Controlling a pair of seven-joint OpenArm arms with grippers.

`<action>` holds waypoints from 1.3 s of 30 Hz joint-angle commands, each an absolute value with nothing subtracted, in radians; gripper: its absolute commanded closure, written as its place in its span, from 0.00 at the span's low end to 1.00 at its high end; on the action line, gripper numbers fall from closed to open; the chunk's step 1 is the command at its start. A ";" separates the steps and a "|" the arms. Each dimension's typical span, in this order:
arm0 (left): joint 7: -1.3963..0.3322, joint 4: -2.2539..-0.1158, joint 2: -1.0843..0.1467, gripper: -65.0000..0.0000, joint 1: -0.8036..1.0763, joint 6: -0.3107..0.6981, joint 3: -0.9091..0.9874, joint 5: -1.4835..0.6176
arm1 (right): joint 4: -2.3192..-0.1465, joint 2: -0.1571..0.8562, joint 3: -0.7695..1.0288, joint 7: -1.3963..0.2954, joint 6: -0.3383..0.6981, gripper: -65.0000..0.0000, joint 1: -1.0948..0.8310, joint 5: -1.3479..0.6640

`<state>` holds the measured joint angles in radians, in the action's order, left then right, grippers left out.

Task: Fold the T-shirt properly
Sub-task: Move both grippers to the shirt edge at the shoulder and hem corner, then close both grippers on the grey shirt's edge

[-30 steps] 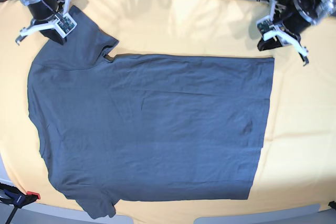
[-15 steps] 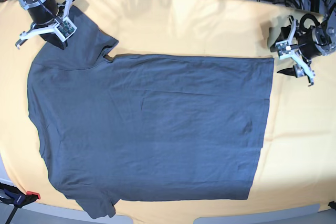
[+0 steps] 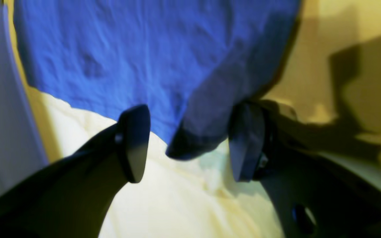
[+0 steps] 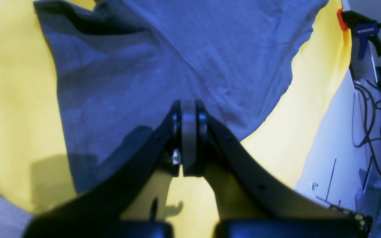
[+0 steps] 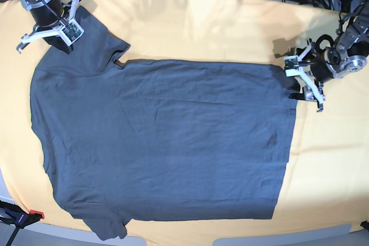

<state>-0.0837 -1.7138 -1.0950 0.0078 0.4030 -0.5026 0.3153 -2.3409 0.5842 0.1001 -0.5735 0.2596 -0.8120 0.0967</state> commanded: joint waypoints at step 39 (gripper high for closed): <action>-0.165 -1.715 -1.111 1.00 -0.014 0.328 -0.531 0.302 | -1.812 0.599 0.105 -0.535 0.438 0.99 -0.521 -0.031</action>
